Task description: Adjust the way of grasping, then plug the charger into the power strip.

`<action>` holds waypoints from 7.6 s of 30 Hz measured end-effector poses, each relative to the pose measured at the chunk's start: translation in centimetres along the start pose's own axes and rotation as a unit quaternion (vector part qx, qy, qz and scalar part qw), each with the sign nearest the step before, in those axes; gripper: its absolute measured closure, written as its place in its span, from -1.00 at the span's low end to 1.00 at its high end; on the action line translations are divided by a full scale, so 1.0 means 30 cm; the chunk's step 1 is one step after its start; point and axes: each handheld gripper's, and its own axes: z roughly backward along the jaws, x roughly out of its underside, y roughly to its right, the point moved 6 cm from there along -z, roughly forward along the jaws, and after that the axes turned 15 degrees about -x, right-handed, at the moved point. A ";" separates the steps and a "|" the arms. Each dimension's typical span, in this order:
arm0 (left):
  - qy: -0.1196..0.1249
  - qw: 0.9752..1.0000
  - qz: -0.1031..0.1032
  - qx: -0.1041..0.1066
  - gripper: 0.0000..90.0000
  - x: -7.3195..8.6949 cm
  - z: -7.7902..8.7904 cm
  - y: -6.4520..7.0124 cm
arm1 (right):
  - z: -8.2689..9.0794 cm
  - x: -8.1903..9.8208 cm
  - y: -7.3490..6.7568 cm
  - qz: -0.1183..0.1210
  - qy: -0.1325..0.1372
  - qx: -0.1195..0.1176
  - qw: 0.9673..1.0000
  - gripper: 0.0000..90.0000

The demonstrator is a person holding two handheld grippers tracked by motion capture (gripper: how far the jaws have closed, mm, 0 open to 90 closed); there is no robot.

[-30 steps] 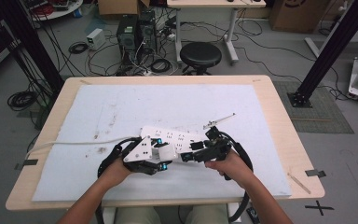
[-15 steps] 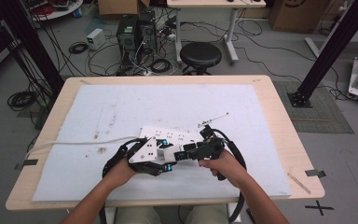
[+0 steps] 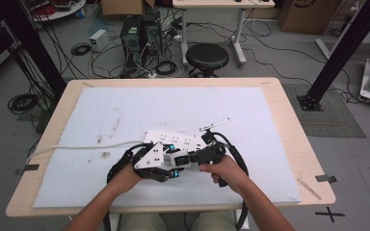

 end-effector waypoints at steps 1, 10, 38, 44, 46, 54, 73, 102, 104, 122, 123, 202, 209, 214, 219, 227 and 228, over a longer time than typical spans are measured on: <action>0.000 1.000 -0.002 0.000 -0.06 0.000 0.000 0.000 | -0.002 0.000 0.001 -0.003 0.000 0.001 1.000 -0.37; 0.006 1.000 0.003 0.002 -0.06 -0.002 0.001 0.000 | -0.009 0.004 0.002 -0.021 -0.004 -0.043 0.999 0.22; -0.018 0.981 0.164 -0.104 -0.46 0.105 0.114 -0.104 | 0.154 -0.001 0.001 0.080 0.017 0.088 0.993 0.40; -0.017 0.976 0.181 -0.122 -0.46 0.122 0.125 -0.123 | 0.168 0.016 0.005 0.134 -0.018 0.154 0.979 0.40; -0.018 0.975 0.182 -0.125 -0.46 0.126 0.128 -0.126 | 0.170 0.021 0.011 0.145 -0.028 0.169 0.974 0.40; -0.015 0.973 0.190 -0.128 -0.46 0.128 0.129 -0.128 | 0.181 0.026 0.008 0.180 -0.046 0.214 0.959 0.40; -0.016 0.963 0.214 -0.166 -0.46 0.153 0.156 -0.159 | 0.255 0.040 -0.004 0.212 -0.104 0.293 0.926 0.40; -0.016 0.951 0.230 -0.204 -0.46 0.174 0.240 -0.180 | 0.417 0.048 -0.024 0.212 -0.161 0.344 0.901 0.40; -0.015 0.951 0.232 -0.205 -0.46 0.173 0.243 -0.183 | 0.424 0.045 -0.025 0.214 -0.159 0.345 0.900 0.40; -0.019 0.947 0.243 -0.212 -0.46 0.195 0.261 -0.190 | 0.463 0.012 -0.026 0.215 -0.168 0.354 0.895 0.40; -0.020 0.947 0.243 -0.211 -0.46 0.199 0.263 -0.191 | 0.467 0.007 -0.027 0.216 -0.174 0.357 0.892 0.40; -0.018 0.932 0.278 -0.232 -0.46 0.307 0.332 -0.218 | -0.003 -0.280 0.123 0.229 -0.413 0.304 0.828 0.40; -0.016 0.931 0.281 -0.234 -0.46 0.305 0.335 -0.217 | -0.017 -0.282 0.122 0.233 -0.427 0.311 0.817 0.40; -0.013 0.929 0.284 -0.235 -0.46 0.308 0.338 -0.219 | -0.017 -0.286 0.126 0.233 -0.423 0.303 0.822 0.40; -0.013 0.929 0.285 -0.234 -0.46 0.309 0.337 -0.219 | -0.013 -0.289 0.129 0.232 -0.429 0.298 0.821 0.40; -0.012 0.928 0.288 -0.237 -0.46 0.317 0.342 -0.221 | -0.010 -0.292 0.131 0.225 -0.425 0.293 0.826 0.40; -0.012 0.928 0.288 -0.237 -0.46 0.317 0.342 -0.221 | -0.010 -0.292 0.131 0.225 -0.425 0.293 0.826 0.40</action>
